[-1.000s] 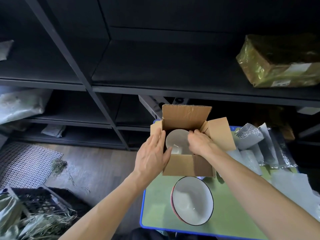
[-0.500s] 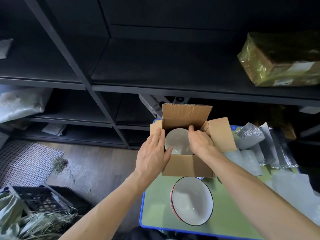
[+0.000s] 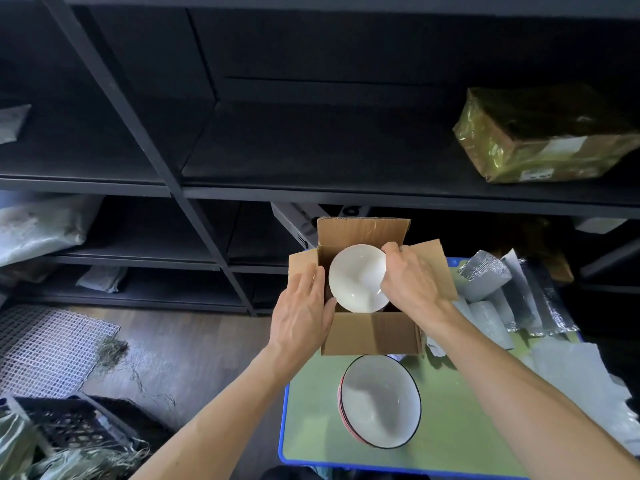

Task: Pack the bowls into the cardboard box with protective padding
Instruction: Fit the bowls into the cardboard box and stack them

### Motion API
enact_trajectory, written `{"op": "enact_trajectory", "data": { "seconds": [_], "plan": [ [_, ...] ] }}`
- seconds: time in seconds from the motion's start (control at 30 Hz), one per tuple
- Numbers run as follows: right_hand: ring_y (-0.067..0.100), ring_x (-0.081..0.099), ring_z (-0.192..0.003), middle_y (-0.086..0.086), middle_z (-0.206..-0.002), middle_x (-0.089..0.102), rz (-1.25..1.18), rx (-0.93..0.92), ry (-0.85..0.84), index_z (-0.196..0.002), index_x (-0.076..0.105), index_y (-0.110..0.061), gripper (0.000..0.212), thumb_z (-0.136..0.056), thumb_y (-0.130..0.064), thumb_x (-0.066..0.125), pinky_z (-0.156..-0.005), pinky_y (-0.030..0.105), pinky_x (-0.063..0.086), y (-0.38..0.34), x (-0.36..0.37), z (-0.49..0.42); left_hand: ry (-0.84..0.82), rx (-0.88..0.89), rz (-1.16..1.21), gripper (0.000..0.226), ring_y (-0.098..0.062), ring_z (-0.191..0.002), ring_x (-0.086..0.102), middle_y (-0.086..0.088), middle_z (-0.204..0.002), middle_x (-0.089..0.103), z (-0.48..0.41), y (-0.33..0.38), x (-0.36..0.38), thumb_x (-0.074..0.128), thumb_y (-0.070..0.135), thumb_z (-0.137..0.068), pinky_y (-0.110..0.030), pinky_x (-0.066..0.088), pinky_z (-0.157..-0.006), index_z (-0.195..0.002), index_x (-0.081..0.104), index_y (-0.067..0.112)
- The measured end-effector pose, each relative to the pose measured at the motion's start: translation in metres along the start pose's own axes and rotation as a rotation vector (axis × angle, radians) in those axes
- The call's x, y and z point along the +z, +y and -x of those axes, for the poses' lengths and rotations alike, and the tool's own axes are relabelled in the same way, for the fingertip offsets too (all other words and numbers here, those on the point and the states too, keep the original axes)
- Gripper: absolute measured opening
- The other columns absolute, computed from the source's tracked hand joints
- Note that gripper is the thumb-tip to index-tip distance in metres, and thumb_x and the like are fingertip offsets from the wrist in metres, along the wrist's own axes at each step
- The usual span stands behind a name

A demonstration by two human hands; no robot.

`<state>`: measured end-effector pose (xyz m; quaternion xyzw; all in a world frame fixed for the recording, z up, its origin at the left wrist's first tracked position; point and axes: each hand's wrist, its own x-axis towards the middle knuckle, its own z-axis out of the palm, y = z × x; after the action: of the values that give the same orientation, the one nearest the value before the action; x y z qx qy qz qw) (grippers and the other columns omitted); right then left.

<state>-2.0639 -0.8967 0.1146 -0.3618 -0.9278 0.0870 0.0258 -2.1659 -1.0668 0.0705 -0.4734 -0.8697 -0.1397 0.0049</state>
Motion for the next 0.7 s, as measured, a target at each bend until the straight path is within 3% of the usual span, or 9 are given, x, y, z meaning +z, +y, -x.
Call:
{"op": "enact_trajectory", "data": {
  "seconds": [0.2, 0.4, 0.53, 0.7],
  "plan": [
    [0.037, 0.053, -0.1, 0.018, -0.104, 0.061, -0.086, 0.042, 0.079, -0.119, 0.057, -0.007, 0.039, -0.083, 0.002, 0.048, -0.076, 0.041, 0.037, 0.011, -0.034, 0.016, -0.014, 0.02, 0.02, 0.064, -0.027, -0.112, 0.057, -0.007, -0.124, 0.063, -0.001, 0.008, -0.017, 0.026, 0.05, -0.1, -0.039, 0.051, -0.091, -0.141, 0.048, 0.005],
    [0.033, 0.055, -0.103, 0.009, -0.118, 0.057, -0.286, 0.098, 0.011, -0.117, 0.062, -0.018, 0.041, -0.084, -0.002, 0.043, -0.07, 0.035, 0.04, 0.019, -0.042, 0.042, -0.021, -0.035, 0.15, 0.031, -0.022, -0.087, 0.051, 0.004, -0.09, 0.063, 0.006, 0.023, -0.031, 0.038, 0.044, -0.1, -0.038, 0.046, -0.071, -0.113, 0.053, 0.021],
    [0.033, 0.057, -0.102, 0.007, -0.111, 0.067, -0.337, 0.127, 0.007, -0.125, 0.058, -0.02, 0.044, -0.087, -0.005, 0.044, -0.081, 0.041, 0.05, 0.02, -0.047, 0.063, 0.002, -0.031, 0.245, 0.029, -0.02, -0.078, 0.049, 0.005, -0.08, 0.058, 0.019, 0.028, -0.033, 0.044, 0.041, -0.1, -0.036, 0.042, -0.061, -0.121, 0.049, 0.021],
    [0.029, 0.057, -0.097, 0.005, -0.1, 0.069, -0.336, 0.138, -0.01, -0.12, 0.061, -0.018, 0.038, -0.087, -0.006, 0.046, -0.076, 0.038, 0.049, 0.023, -0.051, 0.084, 0.001, -0.013, 0.314, 0.025, -0.023, -0.074, 0.052, 0.006, -0.077, 0.054, 0.031, 0.035, -0.04, 0.042, 0.039, -0.1, -0.04, 0.048, -0.063, -0.119, 0.048, 0.024]
  ]
}}
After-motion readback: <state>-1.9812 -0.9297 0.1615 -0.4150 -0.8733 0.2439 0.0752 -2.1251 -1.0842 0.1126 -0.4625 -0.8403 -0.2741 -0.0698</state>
